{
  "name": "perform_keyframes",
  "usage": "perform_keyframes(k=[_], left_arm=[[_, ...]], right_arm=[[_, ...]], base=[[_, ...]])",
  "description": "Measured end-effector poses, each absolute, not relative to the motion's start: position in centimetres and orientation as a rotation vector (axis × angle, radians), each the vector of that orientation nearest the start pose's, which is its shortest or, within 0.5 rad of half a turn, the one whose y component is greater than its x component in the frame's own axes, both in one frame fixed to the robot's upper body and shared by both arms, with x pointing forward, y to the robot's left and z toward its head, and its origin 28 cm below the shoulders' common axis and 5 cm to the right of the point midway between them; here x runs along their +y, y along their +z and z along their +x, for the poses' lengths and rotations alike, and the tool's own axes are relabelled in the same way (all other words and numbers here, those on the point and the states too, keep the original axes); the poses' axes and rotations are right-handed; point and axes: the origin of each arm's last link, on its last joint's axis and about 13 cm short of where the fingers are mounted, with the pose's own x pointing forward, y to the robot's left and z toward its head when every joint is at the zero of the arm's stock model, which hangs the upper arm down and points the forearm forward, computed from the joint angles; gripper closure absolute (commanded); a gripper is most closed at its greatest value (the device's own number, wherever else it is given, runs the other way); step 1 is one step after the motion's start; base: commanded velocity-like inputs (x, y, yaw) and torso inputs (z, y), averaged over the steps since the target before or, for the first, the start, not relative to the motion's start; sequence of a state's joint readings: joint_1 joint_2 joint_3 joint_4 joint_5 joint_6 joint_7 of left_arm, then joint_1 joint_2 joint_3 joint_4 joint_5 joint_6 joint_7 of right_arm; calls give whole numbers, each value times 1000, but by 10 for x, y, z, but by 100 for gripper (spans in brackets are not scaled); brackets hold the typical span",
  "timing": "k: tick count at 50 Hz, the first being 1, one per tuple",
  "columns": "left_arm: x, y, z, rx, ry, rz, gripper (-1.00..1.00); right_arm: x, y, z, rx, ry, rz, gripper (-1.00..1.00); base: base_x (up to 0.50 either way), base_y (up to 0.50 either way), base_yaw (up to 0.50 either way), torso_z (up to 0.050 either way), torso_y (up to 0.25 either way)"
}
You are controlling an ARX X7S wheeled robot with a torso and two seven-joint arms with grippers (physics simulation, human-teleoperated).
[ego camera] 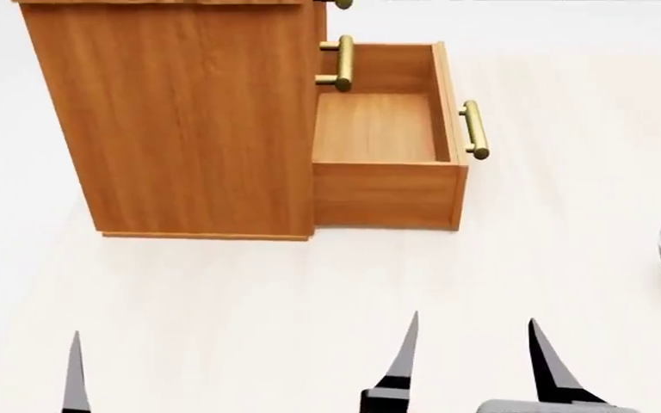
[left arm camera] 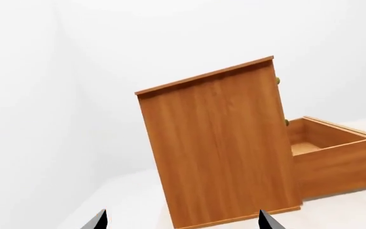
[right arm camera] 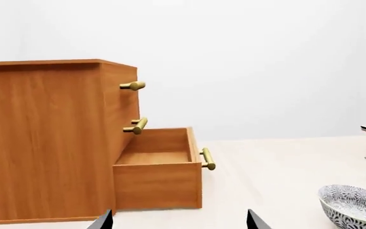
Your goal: Close the bottom drawer of the cabinet.
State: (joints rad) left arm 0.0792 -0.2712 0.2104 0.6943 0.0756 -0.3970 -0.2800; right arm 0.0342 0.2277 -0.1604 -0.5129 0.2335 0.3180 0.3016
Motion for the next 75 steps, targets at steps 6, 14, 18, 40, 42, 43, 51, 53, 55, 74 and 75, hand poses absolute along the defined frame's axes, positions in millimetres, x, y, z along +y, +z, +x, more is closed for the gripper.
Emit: perform_keyframes(k=[6, 14, 18, 40, 42, 43, 51, 53, 55, 74, 75], left_arm=[[210, 111, 174, -238, 54, 261, -100], [210, 110, 173, -238, 53, 260, -100], [210, 110, 173, -237, 53, 260, -100], [209, 110, 173, -237, 45, 250, -100], [209, 110, 173, -237, 43, 249, -100], [209, 110, 173, -238, 43, 249, -100], [209, 109, 172, -234, 34, 251, -100], [209, 109, 172, -233, 32, 251, -100], [209, 109, 172, -232, 29, 252, -100], [208, 107, 170, -229, 11, 252, -100], [208, 107, 169, -229, 11, 252, -100]], right_arm=[[-97, 103, 204, -176, -25, 43, -100], [-96, 105, 204, -177, -20, 55, -100], [-96, 105, 204, -177, -19, 58, -100], [-97, 106, 205, -184, -24, 38, -100], [-97, 106, 206, -185, -25, 36, -100], [-97, 106, 206, -186, -25, 34, -100], [-97, 107, 206, -182, -43, 8, -100], [-97, 109, 205, -180, -50, -2, -100], [-97, 113, 205, -182, -57, -20, -100], [-133, 158, 200, -259, -171, -54, -100], [-136, 157, 201, -257, -177, -54, -100]], base=[[500, 0, 0, 0, 0], [500, 0, 0, 0, 0], [500, 0, 0, 0, 0], [500, 0, 0, 0, 1], [500, 0, 0, 0, 0], [500, 0, 0, 0, 0], [62, 0, 0, 0, 0], [0, 0, 0, 0, 0], [0, 0, 0, 0, 0], [0, 0, 0, 0, 0], [0, 0, 0, 0, 0]])
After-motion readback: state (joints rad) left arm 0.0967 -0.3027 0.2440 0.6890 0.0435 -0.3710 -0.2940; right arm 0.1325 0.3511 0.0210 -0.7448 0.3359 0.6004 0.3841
